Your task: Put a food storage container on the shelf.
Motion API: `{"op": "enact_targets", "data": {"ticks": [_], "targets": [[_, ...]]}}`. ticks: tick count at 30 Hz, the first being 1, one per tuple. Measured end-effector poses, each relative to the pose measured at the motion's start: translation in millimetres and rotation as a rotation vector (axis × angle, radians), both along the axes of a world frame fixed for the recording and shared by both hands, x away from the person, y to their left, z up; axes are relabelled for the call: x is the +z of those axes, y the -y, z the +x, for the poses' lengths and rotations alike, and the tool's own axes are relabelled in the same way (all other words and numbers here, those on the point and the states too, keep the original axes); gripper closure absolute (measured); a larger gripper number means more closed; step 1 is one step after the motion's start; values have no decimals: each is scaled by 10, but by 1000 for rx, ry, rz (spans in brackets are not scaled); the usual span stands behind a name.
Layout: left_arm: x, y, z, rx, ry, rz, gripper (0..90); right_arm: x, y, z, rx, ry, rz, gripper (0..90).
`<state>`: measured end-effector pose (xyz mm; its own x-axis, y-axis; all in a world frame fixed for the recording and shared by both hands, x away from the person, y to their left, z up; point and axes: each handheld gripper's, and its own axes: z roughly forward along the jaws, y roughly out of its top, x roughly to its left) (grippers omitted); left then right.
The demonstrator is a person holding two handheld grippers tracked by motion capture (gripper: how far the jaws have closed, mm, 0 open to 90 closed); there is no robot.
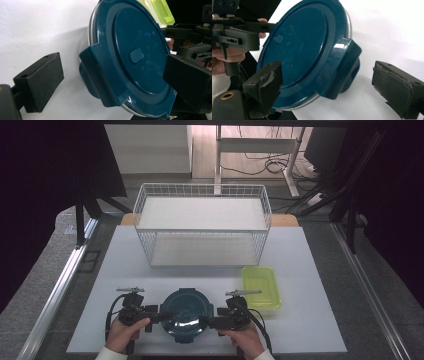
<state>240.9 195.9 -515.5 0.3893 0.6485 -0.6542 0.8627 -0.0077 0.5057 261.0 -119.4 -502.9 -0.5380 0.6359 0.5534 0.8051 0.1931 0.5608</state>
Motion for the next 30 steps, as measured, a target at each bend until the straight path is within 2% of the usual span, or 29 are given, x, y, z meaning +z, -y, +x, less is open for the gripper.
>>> {"op": "enact_targets", "data": {"ticks": [5, 14, 17, 18, 19, 22, 25, 30], "targets": [[-51, 12, -15, -16, -26, -32, 43, -42, -32, 27, -2, -31, 10, 102], [-118, 50, -38, -30, -68, -39, 98, -93, -66, 65, -1, -62, 23, 114], [-134, 50, -55, -34, -82, -65, 131, -98, -83, 64, 6, -63, 31, 126], [-143, 52, -63, -34, -91, -87, 164, -101, -95, 64, 10, -67, 36, 135], [-143, 52, -63, -34, -91, -87, 179, -104, -98, 66, 9, -70, 39, 144], [-139, 51, -71, -14, -96, -93, 200, -111, -109, 68, 16, -89, 62, 186], [-138, 42, -76, 10, -103, -105, 221, -114, -120, 70, 3, -101, 65, 195], [-111, 57, -94, 55, -111, -101, 244, -111, -98, 89, -12, -135, 76, 224]]}}
